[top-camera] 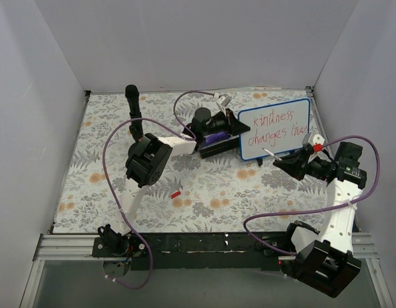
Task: Write a sentence on the whiteboard
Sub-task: Put down the whiteboard on the whiteboard stand.
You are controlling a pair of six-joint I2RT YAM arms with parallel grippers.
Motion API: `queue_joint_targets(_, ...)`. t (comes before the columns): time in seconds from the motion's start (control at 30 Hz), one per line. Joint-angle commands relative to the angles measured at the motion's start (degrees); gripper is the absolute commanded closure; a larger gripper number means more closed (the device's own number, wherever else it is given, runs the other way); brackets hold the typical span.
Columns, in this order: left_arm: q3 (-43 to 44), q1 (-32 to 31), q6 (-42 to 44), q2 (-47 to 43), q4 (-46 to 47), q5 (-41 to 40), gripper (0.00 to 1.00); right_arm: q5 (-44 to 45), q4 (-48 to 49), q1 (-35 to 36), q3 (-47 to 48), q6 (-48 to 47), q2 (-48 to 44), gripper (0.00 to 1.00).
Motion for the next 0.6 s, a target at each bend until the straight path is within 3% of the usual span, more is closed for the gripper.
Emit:
queue_joint_targets(0.0, 4.55, 0.23, 0.17, 0.01, 1.91, 0.67, 1.00, -1.89, -0.79, -0.36, 0.82, -1.20, 0.09, 0.99)
queue_joint_targets(0.57, 4.56, 0.05, 3.25, 1.86, -2.67, -0.39, 0.98, -1.72, 0.53, -0.36, -0.41, -0.76, -0.26, 0.99)
